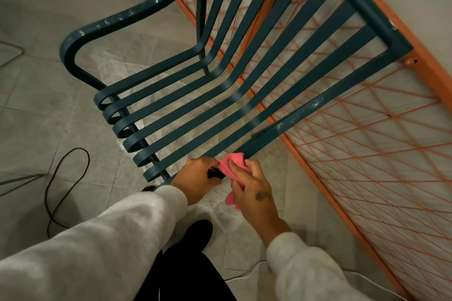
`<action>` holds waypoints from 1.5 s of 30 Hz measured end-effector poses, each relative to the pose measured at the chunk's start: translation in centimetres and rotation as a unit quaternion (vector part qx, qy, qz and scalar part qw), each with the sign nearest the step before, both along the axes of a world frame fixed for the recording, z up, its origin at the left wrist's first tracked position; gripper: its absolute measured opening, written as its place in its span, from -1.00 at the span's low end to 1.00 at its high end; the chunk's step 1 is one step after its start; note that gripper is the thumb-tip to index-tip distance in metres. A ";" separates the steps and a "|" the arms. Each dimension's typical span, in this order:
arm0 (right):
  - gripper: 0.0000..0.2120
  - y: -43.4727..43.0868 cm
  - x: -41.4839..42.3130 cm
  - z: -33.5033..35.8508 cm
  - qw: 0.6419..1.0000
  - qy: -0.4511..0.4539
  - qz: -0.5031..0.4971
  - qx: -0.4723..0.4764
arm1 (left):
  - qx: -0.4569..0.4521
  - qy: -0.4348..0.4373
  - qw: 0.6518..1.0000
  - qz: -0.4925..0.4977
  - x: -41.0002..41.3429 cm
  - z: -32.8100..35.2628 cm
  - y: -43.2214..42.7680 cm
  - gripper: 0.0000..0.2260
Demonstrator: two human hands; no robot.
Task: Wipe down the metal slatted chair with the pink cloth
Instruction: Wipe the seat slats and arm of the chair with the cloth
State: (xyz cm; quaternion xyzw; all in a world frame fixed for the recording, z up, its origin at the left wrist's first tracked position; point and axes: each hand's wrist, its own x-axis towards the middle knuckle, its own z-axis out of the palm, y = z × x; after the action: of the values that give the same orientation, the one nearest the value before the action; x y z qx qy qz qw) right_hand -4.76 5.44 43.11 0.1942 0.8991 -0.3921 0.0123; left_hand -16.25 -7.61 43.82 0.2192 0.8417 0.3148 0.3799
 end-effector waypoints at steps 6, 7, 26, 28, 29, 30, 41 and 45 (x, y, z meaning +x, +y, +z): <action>-0.58 7.9 -2.6 1.5 0.995 -0.066 -0.034 0.065 | -0.034 -0.026 0.999 0.006 0.0 0.0 0.0 -0.67; -0.60 8.3 -3.2 1.6 0.993 -0.070 -0.072 0.063 | -0.037 -0.029 0.999 0.009 0.0 0.0 0.0 -0.66; -0.83 0.6 1.0 2.4 0.781 -0.107 -0.441 -0.429 | -0.030 -0.092 0.994 -0.050 -2.3 2.4 3.6 -0.59; -0.83 -0.5 -0.1 2.3 0.759 -0.111 -0.456 -0.451 | -0.039 -0.090 0.993 -0.070 -3.0 2.3 5.0 -0.59; -0.80 -1.0 -0.8 2.2 0.749 -0.113 -0.462 -0.461 | -0.044 -0.086 0.992 -0.077 -3.5 2.2 5.5 -0.59; -0.78 -1.4 -1.4 2.1 0.736 -0.113 -0.474 -0.469 | -0.050 -0.088 0.991 -0.083 -3.9 2.0 6.0 -0.59; -0.79 10.9 -6.9 4.7 0.716 -0.016 -0.560 -0.416 | -0.069 -0.202 0.967 -0.139 -8.1 1.1 9.4 -0.67; -0.78 14.8 -8.1 6.2 0.718 0.059 -0.581 -0.379 | -0.059 -0.217 0.962 -0.155 -9.1 1.2 10.8 -0.66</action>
State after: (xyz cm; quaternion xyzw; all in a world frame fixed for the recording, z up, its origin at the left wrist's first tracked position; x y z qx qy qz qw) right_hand -12.82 20.28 49.30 0.6342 0.3849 -0.6405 -0.1984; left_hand -25.32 3.15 45.00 0.2505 0.7121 0.2424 0.6094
